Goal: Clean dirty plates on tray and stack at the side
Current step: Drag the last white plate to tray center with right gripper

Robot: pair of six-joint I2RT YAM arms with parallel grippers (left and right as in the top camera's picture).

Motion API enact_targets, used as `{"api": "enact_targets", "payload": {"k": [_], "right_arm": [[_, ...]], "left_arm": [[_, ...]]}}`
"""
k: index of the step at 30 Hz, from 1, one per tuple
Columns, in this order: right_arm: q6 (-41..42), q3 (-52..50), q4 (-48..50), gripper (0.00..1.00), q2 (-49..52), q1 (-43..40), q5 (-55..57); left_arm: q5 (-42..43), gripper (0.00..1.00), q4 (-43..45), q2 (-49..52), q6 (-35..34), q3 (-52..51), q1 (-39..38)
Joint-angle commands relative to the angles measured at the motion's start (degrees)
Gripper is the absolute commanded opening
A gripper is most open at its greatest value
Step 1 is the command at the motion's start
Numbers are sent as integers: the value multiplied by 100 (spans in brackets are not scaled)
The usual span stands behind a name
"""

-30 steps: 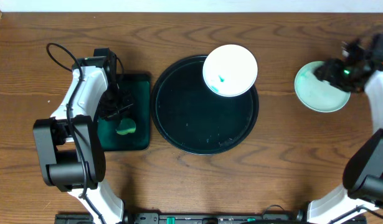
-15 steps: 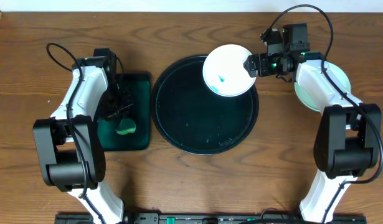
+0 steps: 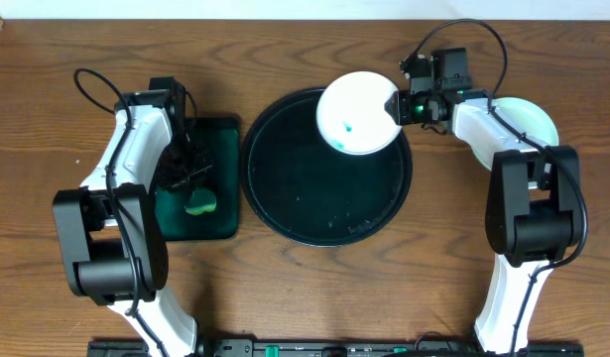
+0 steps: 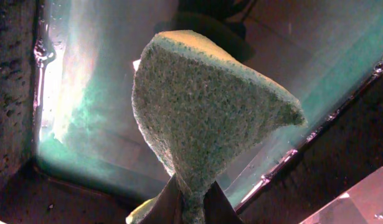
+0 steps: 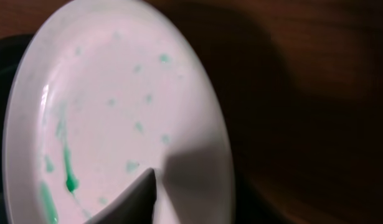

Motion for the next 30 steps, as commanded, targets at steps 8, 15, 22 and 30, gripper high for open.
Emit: {"api": "enact_targets", "payload": {"k": [8, 15, 22, 30], "right_arm": [[407, 48, -448, 1, -232, 208, -90], [444, 46, -1906, 1, -870, 793, -83], [437, -61, -2179, 1, -730, 1425, 216], [457, -61, -2288, 1, -730, 1438, 214]], "left_arm": [[-11, 7, -37, 11, 76, -11, 28], [-28, 7, 61, 11, 201, -15, 28], [-378, 7, 750, 208, 363, -205, 28], [-352, 7, 890, 828, 442, -205, 28]]}}
